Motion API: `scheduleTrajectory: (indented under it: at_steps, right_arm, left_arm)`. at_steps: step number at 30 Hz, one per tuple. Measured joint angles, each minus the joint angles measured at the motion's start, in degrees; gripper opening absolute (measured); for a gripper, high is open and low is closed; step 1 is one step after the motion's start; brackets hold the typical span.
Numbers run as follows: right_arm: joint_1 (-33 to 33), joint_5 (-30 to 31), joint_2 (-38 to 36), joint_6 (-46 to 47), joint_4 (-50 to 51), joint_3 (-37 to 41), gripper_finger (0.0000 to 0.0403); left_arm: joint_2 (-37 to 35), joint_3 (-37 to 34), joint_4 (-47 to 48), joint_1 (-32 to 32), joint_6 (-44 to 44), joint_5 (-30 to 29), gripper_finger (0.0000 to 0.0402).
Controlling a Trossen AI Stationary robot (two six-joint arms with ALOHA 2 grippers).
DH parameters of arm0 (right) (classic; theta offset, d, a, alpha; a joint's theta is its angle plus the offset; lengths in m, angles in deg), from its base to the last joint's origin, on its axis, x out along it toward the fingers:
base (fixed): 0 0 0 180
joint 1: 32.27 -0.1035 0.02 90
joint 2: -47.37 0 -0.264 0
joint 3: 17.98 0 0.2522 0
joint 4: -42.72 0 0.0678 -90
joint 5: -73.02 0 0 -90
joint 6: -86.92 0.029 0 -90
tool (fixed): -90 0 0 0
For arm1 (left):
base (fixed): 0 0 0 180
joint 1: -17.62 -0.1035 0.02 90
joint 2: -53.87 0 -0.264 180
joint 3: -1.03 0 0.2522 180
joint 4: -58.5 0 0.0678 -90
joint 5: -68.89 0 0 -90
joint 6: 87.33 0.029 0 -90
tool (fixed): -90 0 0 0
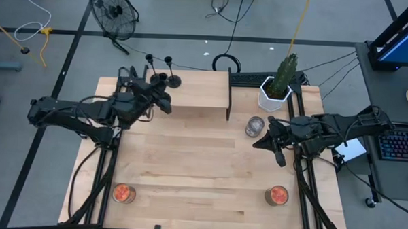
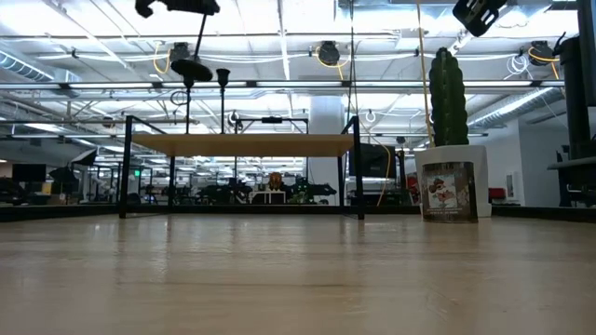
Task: Pick & Place candle stick holders
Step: Put the black candle holder on the shelf
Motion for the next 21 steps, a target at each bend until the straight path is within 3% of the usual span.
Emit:
scheduleTrajectory:
  at_steps: [13, 21]
  right_arm:
    - [-0.02, 2.64, 0.00, -0.66, 0.62, 0.00, 0.0000]
    - [-0.02, 4.14, -0.36, -1.21, 2.96, 0.00, 0.0000]
  left_arm:
    - [-7.52, -19.66, -26.64, -3.31, 5.25, 4.95, 0.0033]
    - [-7.51, -22.76, -30.84, -7.71, 5.05, 9.19, 0.0033]
